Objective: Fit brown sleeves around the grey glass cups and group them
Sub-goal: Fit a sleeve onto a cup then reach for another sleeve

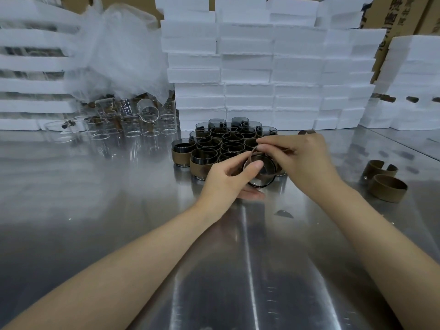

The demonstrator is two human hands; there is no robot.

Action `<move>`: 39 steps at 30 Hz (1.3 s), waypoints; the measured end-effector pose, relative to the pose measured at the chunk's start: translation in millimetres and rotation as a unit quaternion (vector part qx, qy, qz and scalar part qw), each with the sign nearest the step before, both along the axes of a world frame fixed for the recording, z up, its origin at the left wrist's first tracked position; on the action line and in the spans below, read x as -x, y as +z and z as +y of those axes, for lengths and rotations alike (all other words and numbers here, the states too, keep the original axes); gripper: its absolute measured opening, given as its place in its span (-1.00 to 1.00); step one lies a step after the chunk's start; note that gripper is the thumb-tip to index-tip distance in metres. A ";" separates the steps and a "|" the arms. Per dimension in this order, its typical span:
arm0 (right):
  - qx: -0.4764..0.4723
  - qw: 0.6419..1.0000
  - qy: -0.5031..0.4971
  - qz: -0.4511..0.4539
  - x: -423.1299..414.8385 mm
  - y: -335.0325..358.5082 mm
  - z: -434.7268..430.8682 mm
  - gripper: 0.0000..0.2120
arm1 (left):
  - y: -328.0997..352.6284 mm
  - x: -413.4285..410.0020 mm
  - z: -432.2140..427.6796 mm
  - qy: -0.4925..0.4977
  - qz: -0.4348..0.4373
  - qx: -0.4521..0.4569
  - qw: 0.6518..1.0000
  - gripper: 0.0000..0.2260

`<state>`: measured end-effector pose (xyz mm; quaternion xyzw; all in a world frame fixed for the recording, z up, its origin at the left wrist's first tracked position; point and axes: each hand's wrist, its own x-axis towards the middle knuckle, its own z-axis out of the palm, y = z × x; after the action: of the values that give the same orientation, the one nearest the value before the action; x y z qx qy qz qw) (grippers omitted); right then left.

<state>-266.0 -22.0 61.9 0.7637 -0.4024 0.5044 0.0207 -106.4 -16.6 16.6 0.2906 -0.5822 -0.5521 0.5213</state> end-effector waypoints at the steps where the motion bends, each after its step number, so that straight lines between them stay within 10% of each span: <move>1: -0.036 0.999 0.004 -0.004 -0.8 -0.2 0.3 -0.84 | -0.1 0.4 -0.4 0.003 0.002 0.000 1.000 -0.56; 9: -0.319 0.932 0.146 0.087 7.4 7.1 4.8 -0.39 | 0.1 -0.6 -2.3 0.021 0.038 -0.006 0.999 -0.74; 18: -0.331 0.927 0.152 0.083 9.7 2.0 3.0 -0.23 | -1.5 3.5 -4.4 0.035 0.004 0.008 0.999 -0.67; 32: -0.292 0.936 0.163 0.112 17.3 3.8 -0.7 -0.20 | -3.1 3.2 -5.1 0.041 -0.043 0.032 0.998 -0.61; 39: -0.358 0.913 0.194 0.001 21.6 3.9 -3.5 -0.65 | 2.3 -2.2 -3.7 0.050 0.041 0.009 0.998 -0.63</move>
<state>-287.5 -25.5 65.8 0.7834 -0.4000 0.3201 -0.3518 -104.2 -20.3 18.9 0.2917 -0.5501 -0.5313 0.5745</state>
